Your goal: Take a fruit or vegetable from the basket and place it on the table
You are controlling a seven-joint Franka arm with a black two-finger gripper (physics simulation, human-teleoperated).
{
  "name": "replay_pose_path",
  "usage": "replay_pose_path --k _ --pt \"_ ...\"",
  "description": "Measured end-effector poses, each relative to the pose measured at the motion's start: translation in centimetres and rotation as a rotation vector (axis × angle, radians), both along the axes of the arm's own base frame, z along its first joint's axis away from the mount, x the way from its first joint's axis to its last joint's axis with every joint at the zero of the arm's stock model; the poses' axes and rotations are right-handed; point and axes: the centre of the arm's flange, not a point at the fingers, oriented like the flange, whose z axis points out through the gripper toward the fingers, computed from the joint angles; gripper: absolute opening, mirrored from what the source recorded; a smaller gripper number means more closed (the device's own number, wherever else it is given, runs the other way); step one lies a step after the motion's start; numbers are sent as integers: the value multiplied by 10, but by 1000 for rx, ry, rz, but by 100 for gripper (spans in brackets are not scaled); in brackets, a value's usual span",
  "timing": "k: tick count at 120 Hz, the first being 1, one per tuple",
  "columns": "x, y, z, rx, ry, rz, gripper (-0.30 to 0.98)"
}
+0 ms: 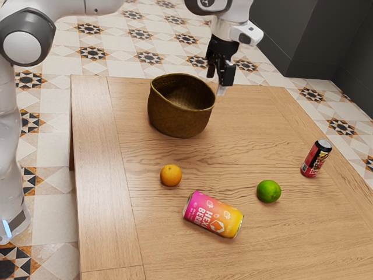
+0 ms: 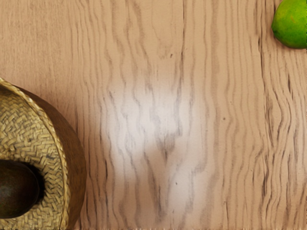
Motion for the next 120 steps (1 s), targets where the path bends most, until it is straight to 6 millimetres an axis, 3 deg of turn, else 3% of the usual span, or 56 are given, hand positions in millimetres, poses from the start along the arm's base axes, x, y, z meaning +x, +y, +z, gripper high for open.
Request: replay_pose_path --k 24,36,49,76,101,112,120 --pt "-1 -10 0 1 6 -7 69" --pt "-5 -16 15 -13 -11 35 69" --pt "-12 -21 25 -29 -5 138 69" --pt "-12 -22 19 -83 36 433 69" --pt "-11 23 25 -103 22 709 69" --pt "-11 58 27 -108 10 822 69" --pt "-6 97 17 -83 13 923 69"
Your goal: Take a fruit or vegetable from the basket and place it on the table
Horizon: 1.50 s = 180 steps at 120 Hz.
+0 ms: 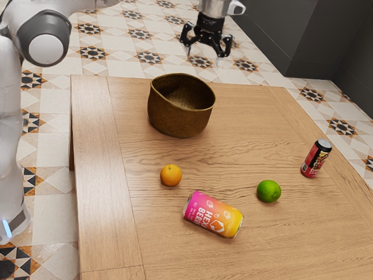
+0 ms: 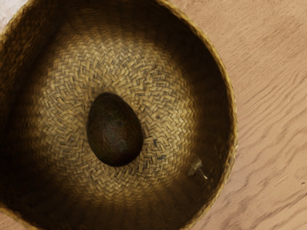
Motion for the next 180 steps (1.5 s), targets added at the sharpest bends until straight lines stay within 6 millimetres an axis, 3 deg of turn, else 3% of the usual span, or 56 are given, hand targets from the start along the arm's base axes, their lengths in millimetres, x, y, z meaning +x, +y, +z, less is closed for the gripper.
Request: replay_pose_path --k 9,14,19,33,47,52,74,92,139,180 --pt "1 64 -11 74 34 154 69" --pt "-6 88 -11 95 46 218 69" --pt "-9 99 -13 101 54 256 69" --pt "0 106 -29 72 64 309 69" --pt "14 103 -45 32 60 333 69" --pt "16 102 -59 14 74 339 69" --pt "3 105 -107 -44 94 382 69" --pt "-5 98 -131 -69 76 397 69" --pt "-13 72 -147 -86 29 391 69" --pt "-18 73 -152 -88 24 409 69"
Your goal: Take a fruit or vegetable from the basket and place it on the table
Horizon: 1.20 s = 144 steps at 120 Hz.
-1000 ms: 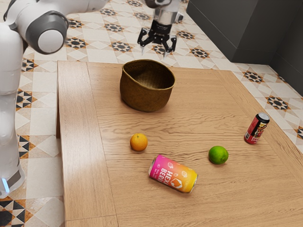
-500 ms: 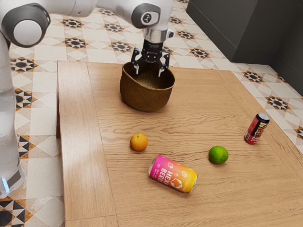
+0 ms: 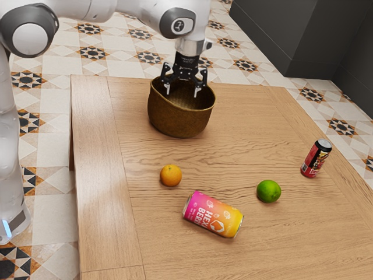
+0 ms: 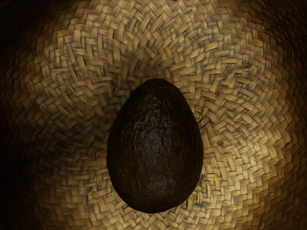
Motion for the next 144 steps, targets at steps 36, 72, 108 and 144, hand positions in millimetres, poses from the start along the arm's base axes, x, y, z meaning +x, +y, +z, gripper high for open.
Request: replay_pose_path --k 36,72,108,144 --pt "8 -19 -2 4 -3 -27 69" --pt "17 -42 -2 6 -12 -65 69" --pt "31 -32 -22 17 -2 -44 69" --pt "5 33 -41 20 -9 70 69"
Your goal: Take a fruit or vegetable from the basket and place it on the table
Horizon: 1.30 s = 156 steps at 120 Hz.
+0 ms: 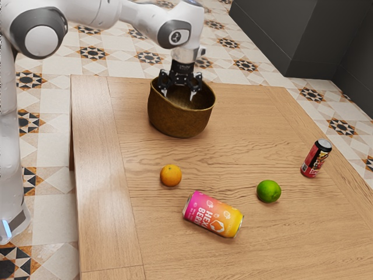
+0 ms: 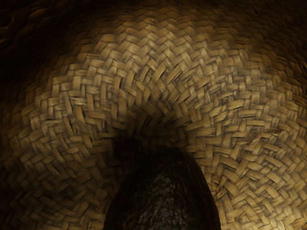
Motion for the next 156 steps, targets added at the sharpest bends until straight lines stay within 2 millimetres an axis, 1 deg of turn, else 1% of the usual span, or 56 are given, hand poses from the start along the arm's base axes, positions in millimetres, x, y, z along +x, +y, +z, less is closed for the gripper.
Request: replay_pose_path --k 12,18,28,52,67,78,89,109,124,135,142,156 --pt "-4 19 -5 7 -2 31 69" --pt "-3 20 -6 10 -5 31 69" --pt "1 13 -6 15 -10 14 69" --pt "12 -15 -8 9 -18 -38 69" --pt "11 -23 -23 -12 -6 -46 69" --pt "7 -20 -32 -23 -3 -37 69" --pt "6 -12 -40 -26 -2 -23 69" --pt "5 1 -47 -26 -5 -3 69" --pt "6 -3 -58 -30 1 -9 69" --pt "8 -6 -59 -29 -3 -16 69" --pt "9 -6 -60 -27 -6 -18 69" --pt "12 -3 -67 -26 -1 -17 69"
